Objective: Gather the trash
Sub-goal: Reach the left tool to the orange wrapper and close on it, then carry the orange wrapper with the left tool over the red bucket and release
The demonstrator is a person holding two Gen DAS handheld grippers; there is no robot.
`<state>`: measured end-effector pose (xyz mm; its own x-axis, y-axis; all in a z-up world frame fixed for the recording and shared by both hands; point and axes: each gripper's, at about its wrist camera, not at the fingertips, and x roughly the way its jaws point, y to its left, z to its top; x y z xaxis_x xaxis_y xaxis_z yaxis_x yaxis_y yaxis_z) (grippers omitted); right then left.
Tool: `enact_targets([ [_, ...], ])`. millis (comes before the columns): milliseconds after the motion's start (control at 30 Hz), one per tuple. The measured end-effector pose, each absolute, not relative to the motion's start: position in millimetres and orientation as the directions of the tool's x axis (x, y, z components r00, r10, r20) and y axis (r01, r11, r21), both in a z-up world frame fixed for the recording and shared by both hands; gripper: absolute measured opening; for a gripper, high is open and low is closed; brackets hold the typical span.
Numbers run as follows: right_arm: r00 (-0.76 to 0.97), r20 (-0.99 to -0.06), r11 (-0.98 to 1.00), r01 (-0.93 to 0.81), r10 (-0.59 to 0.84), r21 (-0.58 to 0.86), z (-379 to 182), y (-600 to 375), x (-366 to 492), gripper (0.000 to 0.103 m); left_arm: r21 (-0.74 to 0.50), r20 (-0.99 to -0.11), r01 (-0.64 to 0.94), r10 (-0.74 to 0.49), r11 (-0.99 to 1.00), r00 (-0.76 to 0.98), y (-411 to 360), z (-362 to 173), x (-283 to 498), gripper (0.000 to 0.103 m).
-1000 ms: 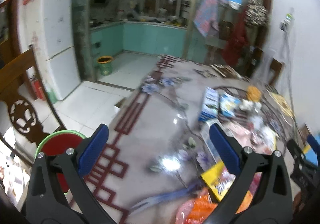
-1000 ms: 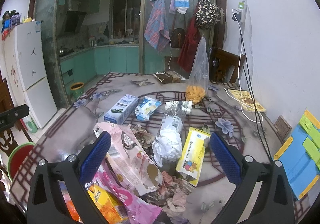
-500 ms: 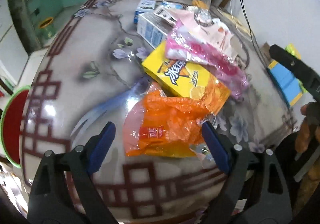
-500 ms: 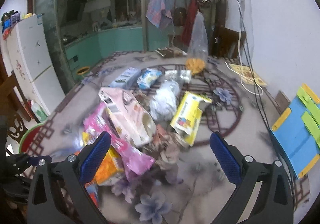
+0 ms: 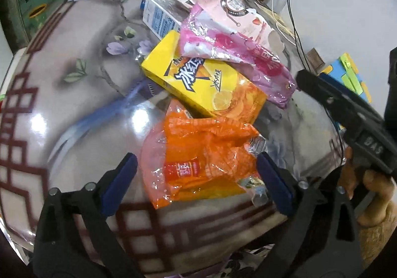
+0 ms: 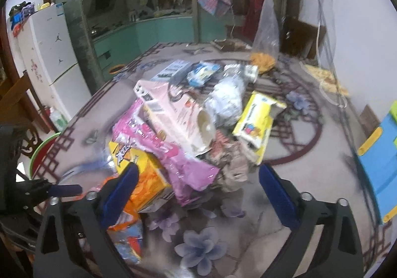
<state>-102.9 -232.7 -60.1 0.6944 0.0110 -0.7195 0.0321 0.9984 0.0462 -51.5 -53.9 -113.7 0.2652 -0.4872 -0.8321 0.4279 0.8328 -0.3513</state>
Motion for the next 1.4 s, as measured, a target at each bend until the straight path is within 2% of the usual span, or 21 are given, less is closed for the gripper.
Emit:
enact_targets([
  [100,0.68,-0.732,0.999,0.008,0.032,0.051,-65.3,-227.5,-98.3,0.07,-0.374,-0.819,0.429,-0.51,0.823,0.264,-54.0,-113.2,-48.2,0.074],
  [133,0.678,-0.734,0.999,0.002,0.034,0.048,-66.2,-226.5,-97.0,0.07,-0.393,-0.812,0.431,-0.526,0.813,0.253,-53.6,-112.6,-47.9,0.063],
  [167,0.677,-0.735,0.999,-0.006,0.038,0.047,-67.2,-225.1,-96.2,0.07,-0.428,-0.794,0.445,-0.562,0.787,0.232,-52.3,-112.0,-48.2,0.033],
  [200,0.679,-0.733,0.999,-0.009,0.04,0.046,-68.0,-223.9,-95.6,0.07,-0.499,-0.751,0.462,-0.632,0.733,0.191,-49.7,-111.0,-48.6,0.025],
  [467,0.678,-0.735,1.0,-0.027,0.029,0.014,-66.0,-222.7,-80.8,0.069,-0.457,-0.751,0.485,-0.615,0.746,0.238,-32.4,-94.8,-51.7,0.019],
  [533,0.651,-0.759,0.999,-0.044,0.022,-0.008,-72.4,-219.5,-75.3,0.054,-0.437,-0.746,0.493,-0.61,0.752,0.269,-26.4,-87.1,-53.0,0.019],
  [600,0.611,-0.791,0.997,-0.063,0.012,-0.034,-82.4,-215.8,-71.0,0.023,-0.425,-0.736,0.492,-0.607,0.76,0.3,-20.1,-80.9,-52.3,0.019],
  [633,0.597,-0.802,0.997,-0.07,0.01,-0.04,-86.3,-214.6,-69.5,0.013,-0.424,-0.73,0.489,-0.607,0.763,0.314,-16.5,-78.7,-50.7,0.019],
  [667,0.585,-0.811,0.996,-0.08,0.024,-0.028,-89.6,-214.3,-69.0,0.009,-0.423,-0.725,0.485,-0.607,0.765,0.325,-14.3,-76.6,-51.0,0.019],
  [900,0.693,-0.717,0.997,-0.062,0.073,0.043,-57.8,-221.4,-86.9,0.008,-0.41,-0.674,0.453,-0.598,0.792,0.434,11.1,-51.4,-41.7,0.019],
  [1167,0.738,-0.663,0.991,-0.057,0.125,0.123,-21.8,-216.1,-90.2,0.008,-0.385,-0.629,0.353,-0.522,0.853,0.576,60.0,-22.7,-29.5,0.019],
  [1400,0.742,-0.637,0.977,-0.138,0.209,0.16,-3.2,-166.1,-80.5,0.008,-0.377,-0.601,0.268,-0.455,0.886,0.658,107.7,-6.1,-24.7,0.019],
])
